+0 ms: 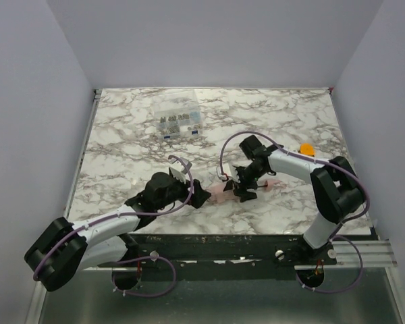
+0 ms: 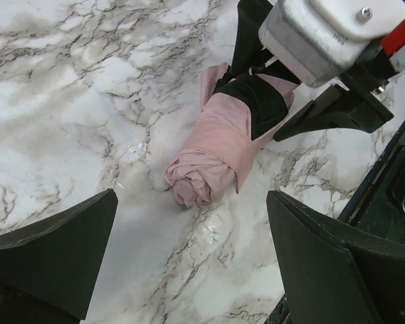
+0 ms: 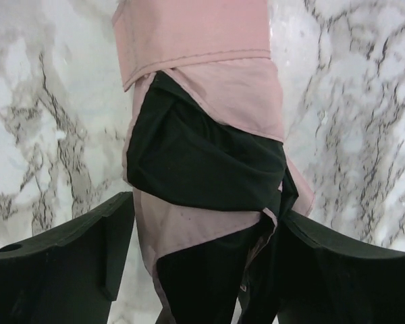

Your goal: Put away the umbrella

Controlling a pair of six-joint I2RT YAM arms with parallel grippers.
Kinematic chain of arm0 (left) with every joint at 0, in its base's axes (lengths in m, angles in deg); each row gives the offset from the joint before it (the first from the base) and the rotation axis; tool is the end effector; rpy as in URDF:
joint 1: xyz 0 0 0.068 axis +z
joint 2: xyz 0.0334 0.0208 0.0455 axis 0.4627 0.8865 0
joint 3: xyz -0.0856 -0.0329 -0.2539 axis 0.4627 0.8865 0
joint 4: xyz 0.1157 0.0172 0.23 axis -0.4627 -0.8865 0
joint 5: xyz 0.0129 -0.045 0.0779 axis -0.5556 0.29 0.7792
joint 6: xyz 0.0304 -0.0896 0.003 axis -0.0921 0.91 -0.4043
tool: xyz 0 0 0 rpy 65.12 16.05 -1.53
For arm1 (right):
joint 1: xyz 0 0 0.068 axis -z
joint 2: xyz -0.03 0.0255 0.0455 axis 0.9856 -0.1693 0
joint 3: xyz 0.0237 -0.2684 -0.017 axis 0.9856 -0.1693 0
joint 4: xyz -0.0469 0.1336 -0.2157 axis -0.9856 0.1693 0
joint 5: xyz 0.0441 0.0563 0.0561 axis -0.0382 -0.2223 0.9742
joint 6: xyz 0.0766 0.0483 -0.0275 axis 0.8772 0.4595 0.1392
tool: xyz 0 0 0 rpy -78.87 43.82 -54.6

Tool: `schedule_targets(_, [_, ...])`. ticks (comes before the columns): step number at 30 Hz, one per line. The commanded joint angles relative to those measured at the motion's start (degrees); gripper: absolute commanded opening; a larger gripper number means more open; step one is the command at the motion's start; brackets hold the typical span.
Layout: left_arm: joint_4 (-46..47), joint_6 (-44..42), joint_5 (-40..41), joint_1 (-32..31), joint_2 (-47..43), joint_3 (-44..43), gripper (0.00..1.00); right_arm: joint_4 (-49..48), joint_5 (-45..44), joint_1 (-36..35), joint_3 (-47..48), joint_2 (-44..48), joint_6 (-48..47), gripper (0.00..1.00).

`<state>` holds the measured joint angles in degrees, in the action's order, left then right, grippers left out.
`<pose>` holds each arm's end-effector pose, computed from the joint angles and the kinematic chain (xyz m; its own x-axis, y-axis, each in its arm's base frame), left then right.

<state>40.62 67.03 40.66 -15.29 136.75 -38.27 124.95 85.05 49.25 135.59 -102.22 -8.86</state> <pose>0.1765 -0.1824 0.1608 -0.5599 -0.0752 -0.8252 0.5958 0.6555 -0.4640 0.2412 0.1995 0.1169 0.1171 -0.8135 -0.5697 -0.9833 -0.1754 0.0483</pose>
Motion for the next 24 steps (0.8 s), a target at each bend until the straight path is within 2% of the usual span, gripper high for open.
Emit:
schedule_targets(1, [-4.22,-5.09,-4.01,0.18,1.76,-4.32,0.97,6.72,-6.75,0.42,1.23,3.14,-2.03,0.8])
schedule_targets(5, [-2.03,-8.64,-7.25,0.22,2.23,-4.79,0.96,9.37,-6.87,0.99,2.87,6.81,-0.89,0.82])
schedule_targets(11, [-7.15,-14.29,-10.29,0.16,7.58,-11.84,0.93,11.24,-5.29,3.52,4.78,11.86,1.93,0.84])
schedule_targets(14, [-8.97,-16.49,-11.96,0.14,11.52,-16.06,0.9,12.65,-1.05,7.41,6.22,13.33,3.45,0.83])
schedule_targets(18, [-11.77,-20.93,-12.37,-1.67,17.44,-21.62,0.88,16.4,4.99,11.89,6.27,14.99,3.8,0.77])
schedule_targets(21, [-14.01,-25.85,-11.36,-4.41,21.86,-25.42,0.88,15.31,4.72,14.36,3.86,16.34,7.36,0.71])
schedule_targets(24, [-16.87,-32.74,-9.71,-7.19,25.5,-28.32,0.88,14.86,6.52,20.64,2.55,17.15,11.06,0.66])
